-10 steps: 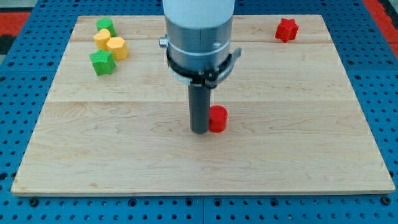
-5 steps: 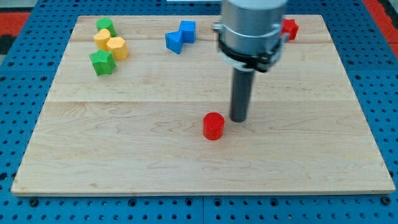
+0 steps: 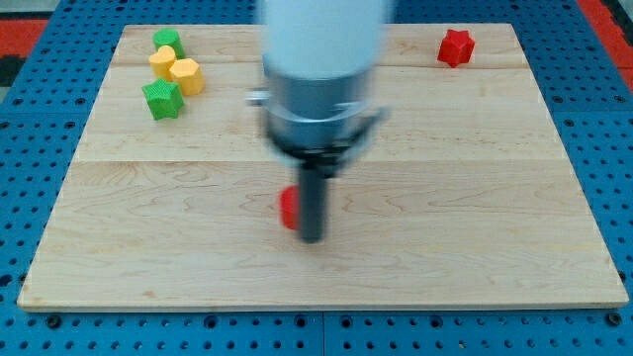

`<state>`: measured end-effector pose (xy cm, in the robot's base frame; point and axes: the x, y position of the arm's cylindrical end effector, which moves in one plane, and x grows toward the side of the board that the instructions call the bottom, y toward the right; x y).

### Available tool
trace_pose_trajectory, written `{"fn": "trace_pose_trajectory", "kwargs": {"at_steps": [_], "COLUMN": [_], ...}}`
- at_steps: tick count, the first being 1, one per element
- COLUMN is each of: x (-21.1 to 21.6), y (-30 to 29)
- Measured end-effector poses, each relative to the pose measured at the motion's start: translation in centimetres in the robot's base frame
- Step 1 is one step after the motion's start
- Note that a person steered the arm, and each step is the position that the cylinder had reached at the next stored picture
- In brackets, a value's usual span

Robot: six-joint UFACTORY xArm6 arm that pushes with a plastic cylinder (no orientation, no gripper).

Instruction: Move the red circle towards the bottom right of the blue cube

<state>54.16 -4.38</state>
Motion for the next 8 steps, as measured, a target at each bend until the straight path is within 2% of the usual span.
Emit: {"fn": "trace_pose_trajectory", "kwargs": {"at_steps": [1, 3, 4, 5, 7, 8], "x": [-4.1, -17.3, -17.7, -19.4, -20.3, -20.6], "y": [-1.2, -1.7, -6.1, -8.2, 0.3, -0.5]}}
